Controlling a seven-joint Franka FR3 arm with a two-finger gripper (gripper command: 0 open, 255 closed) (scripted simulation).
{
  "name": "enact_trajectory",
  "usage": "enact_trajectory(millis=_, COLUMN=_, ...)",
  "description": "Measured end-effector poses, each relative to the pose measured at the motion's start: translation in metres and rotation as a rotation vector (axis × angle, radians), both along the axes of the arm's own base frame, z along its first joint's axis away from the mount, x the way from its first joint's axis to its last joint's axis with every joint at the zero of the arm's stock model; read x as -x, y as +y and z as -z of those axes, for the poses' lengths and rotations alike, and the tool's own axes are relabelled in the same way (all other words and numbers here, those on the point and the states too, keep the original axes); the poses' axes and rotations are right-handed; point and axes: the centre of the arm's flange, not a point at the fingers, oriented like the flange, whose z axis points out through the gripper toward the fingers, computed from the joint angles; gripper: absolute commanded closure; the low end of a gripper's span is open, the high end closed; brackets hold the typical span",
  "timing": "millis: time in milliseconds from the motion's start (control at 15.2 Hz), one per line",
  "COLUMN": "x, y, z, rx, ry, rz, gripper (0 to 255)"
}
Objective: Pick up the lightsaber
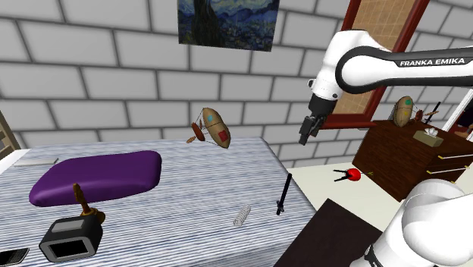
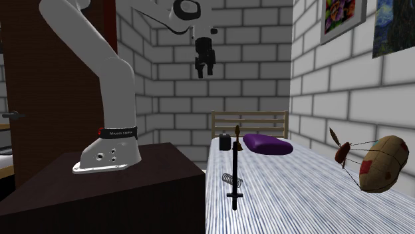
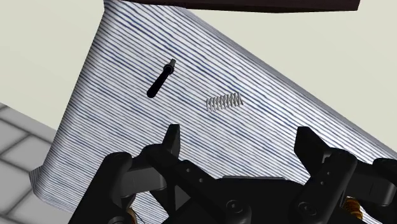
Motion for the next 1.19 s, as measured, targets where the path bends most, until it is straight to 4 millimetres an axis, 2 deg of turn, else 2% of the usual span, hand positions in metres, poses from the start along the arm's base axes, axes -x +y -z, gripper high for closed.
enact_trajectory(millis=132, x=-0.007, y=-0.011, z=0.027, rx=0.002, ry=0.006, rz=-0.013, gripper=0)
enact_trajectory(millis=396, x=-0.021, y=-0.039, z=0.064, rx=0.006, ry=0.015, rz=-0.039, gripper=0)
enact_trajectory(millis=1188, x=-0.061, y=-0.106, z=0.206, rx=0.018, ry=0.045, rz=-0.117, gripper=0)
